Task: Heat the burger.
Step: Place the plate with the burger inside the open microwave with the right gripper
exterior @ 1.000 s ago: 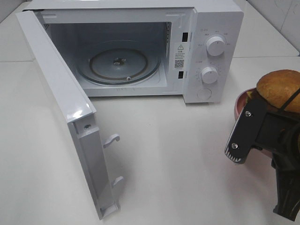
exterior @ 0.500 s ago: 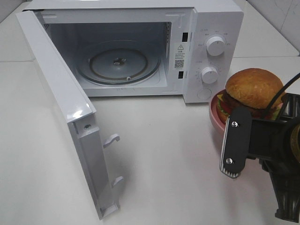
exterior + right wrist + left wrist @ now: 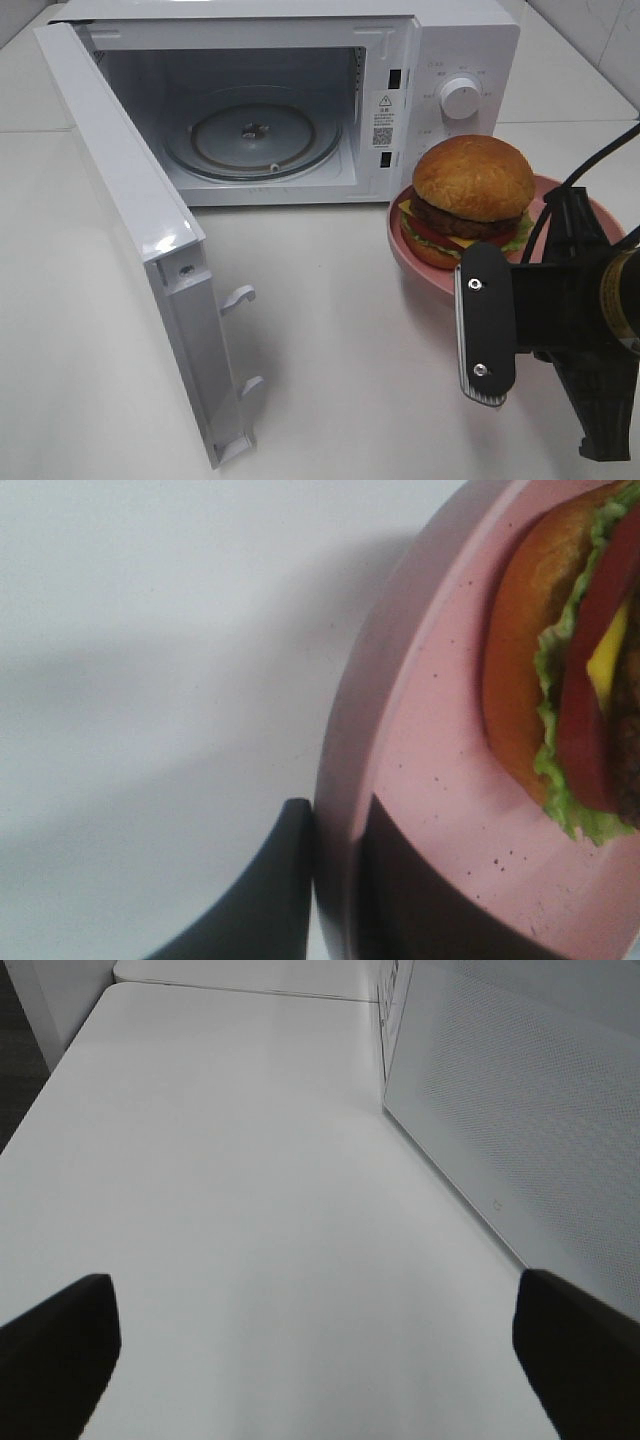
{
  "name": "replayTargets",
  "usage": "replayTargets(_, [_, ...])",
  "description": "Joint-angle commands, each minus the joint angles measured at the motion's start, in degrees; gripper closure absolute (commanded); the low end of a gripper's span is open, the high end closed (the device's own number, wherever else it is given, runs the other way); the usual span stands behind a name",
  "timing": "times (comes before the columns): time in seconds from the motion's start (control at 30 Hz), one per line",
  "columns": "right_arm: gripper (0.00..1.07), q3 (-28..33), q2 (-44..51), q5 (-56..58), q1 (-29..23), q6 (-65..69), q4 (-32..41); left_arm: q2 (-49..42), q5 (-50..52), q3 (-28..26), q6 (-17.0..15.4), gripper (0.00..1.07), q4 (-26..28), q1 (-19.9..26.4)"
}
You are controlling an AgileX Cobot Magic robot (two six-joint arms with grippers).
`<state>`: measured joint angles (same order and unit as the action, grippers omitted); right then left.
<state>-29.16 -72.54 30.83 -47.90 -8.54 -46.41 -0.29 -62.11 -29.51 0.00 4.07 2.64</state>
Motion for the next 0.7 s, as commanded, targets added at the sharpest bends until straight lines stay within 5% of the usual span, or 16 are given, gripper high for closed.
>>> replayTargets(0.03, [1.05,0.06,0.34,-2.98,-0.06,-1.83,-2.86,-0.74,0.97,0.06,-0.74,0.07,0.17,-0.06])
replayTargets(0.5, [1.05,0.06,0.34,-13.41,-0.06,-12.49,-2.01,-0.74,0.97,0.06,-0.74,0.07,0.17,-0.06])
replayTargets(0.7, [1.05,0.06,0.34,-13.92,-0.06,-23.72,5.61,-0.74,0.97,0.06,-0.74,0.07,0.17,-0.06])
